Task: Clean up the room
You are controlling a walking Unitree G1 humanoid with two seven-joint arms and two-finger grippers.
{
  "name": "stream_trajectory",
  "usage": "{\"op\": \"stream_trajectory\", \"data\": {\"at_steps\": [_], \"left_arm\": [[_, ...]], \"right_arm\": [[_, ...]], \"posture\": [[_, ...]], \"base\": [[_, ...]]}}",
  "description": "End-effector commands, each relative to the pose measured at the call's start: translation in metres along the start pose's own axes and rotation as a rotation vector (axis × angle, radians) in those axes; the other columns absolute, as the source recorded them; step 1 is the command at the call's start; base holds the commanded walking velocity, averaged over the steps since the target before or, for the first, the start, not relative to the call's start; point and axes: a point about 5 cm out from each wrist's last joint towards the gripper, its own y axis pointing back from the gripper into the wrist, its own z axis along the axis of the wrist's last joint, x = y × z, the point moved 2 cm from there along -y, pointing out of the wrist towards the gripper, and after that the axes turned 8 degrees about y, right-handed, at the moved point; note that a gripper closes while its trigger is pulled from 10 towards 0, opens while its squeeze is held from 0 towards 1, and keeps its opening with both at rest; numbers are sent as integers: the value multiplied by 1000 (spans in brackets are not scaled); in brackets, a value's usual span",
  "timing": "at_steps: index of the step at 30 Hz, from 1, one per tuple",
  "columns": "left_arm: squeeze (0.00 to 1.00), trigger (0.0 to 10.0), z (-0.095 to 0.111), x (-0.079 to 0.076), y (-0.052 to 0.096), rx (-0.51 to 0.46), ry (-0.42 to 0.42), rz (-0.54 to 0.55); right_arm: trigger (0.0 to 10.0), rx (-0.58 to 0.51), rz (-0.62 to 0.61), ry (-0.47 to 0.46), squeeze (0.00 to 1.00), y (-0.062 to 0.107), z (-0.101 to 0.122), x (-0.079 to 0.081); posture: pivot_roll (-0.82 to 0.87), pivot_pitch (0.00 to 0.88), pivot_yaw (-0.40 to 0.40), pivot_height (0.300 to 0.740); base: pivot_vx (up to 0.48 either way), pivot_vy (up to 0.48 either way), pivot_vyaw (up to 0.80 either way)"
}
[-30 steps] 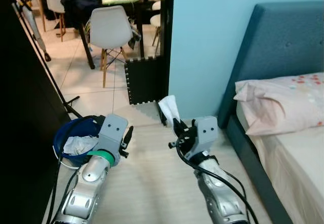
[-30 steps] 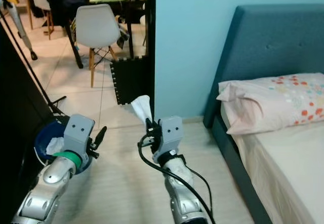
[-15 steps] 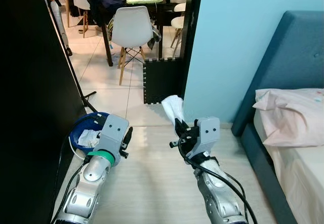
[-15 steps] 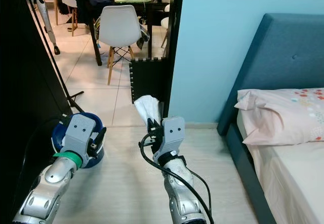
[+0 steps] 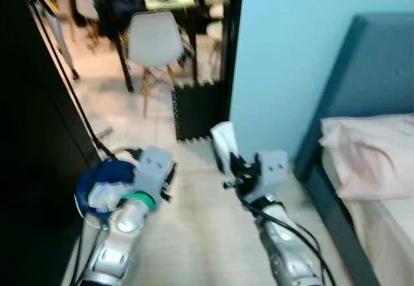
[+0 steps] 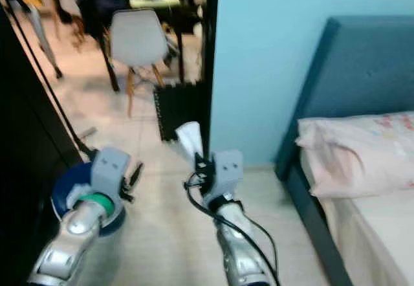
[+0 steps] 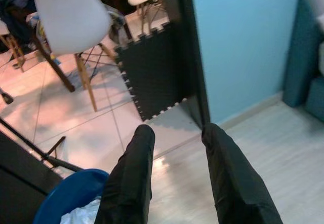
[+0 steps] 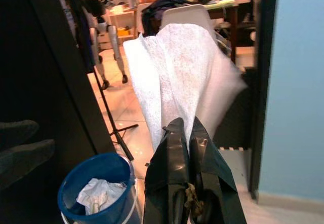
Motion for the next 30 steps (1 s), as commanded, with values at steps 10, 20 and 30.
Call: {"op": "stream_trajectory", "data": {"at_steps": [10,20,30], "left_arm": [[0,10000,-8,10,2,32,-11,35],[0,10000,-10,11,3,36,-13,39],[0,10000,-12,12,2,42,-15,38]], "right_arm": [[10000,5,76,-43,0,0,-1,15],[10000,10,75,-49,0,0,-2,15],[10000,17,14,-25,0,-3,-2,5]], "posture": [[-71,43,62,715],[-69,43,62,715],[-69,34,62,715]], "base": [[418,0,136],[417,0,637],[418,0,0]]}}
